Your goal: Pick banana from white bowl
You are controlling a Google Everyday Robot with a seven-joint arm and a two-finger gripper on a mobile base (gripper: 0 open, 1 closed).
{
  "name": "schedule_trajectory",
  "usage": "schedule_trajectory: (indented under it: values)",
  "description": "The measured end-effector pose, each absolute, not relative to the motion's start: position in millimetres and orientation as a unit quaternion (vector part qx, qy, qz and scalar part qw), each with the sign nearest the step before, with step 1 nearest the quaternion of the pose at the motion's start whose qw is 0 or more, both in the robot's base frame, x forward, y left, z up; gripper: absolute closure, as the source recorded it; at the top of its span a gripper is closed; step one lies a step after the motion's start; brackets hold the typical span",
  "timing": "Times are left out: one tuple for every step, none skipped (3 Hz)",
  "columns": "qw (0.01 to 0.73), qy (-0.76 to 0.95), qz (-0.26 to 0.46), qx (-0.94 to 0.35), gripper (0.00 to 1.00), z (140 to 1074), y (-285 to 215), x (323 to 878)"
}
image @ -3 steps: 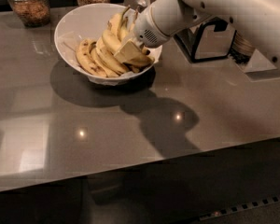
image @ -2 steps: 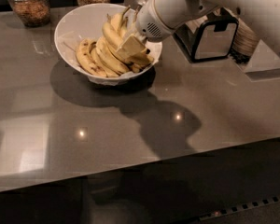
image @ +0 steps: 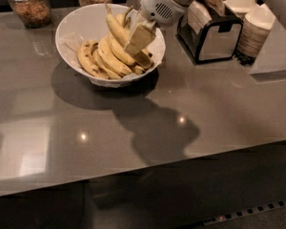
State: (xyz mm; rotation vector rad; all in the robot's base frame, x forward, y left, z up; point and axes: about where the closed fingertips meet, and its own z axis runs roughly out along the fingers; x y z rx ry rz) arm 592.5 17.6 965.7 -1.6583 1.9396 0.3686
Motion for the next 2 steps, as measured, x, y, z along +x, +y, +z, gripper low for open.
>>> schedule_trajectory:
  values:
    - [0.218, 0.730, 0.136, -0.633, 1.00, 971, 5, 570]
    - [0.177, 0.742, 0.133, -0.633, 1.00, 979, -11, 549]
